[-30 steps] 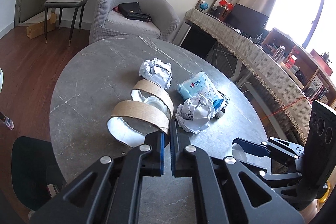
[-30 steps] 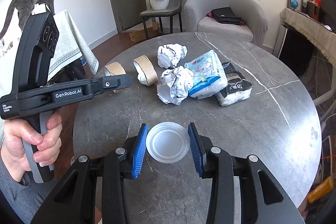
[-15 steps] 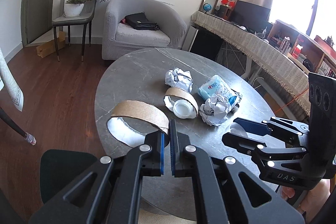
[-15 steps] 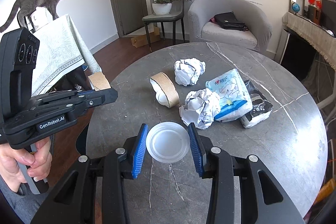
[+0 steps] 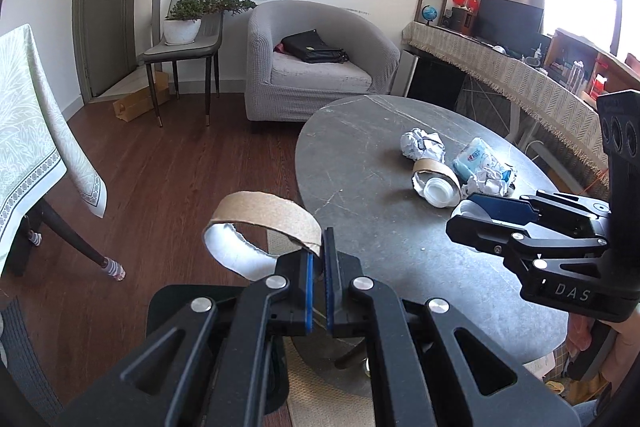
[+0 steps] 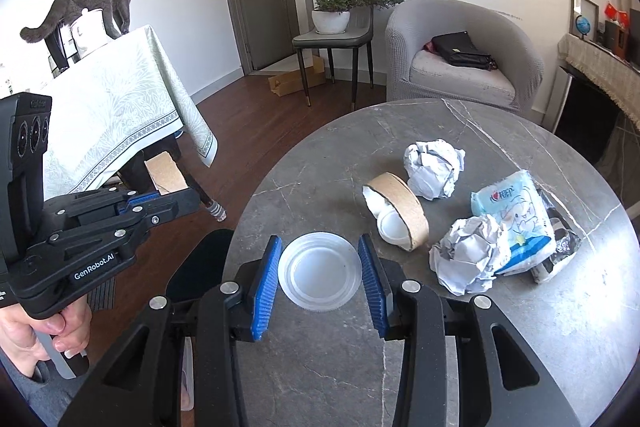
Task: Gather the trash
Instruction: 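Carry the tape roll and lid to the bin while the left tool releases the tape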
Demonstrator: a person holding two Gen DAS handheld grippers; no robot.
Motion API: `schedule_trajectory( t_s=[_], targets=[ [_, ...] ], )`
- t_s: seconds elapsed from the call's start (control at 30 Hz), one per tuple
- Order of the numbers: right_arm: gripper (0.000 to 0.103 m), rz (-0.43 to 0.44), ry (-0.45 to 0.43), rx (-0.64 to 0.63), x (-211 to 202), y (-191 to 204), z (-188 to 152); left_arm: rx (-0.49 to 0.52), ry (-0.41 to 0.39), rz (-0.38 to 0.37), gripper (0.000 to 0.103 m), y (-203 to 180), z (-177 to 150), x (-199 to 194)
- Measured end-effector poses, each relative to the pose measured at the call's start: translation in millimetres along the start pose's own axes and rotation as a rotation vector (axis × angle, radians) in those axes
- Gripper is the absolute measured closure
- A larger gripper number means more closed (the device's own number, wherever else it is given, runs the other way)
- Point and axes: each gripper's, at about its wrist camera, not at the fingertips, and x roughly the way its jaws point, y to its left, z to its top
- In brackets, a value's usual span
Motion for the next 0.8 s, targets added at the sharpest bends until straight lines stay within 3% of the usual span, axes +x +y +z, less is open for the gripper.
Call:
schedule_trajectory(
  t_s=[0.33,0.8],
  targets=[
    [0.064,0.048,0.009,-0.047,27.1,45.4,16.7,-0.019,0.054,0.078,0.097,49.2,-16.8,-6.3],
    [0.064,0.119,0.036,-0.087,57.9,98.0,25.8,-0.137,0.215,0.08,0.097,110.8,-53.5,21.8]
  ],
)
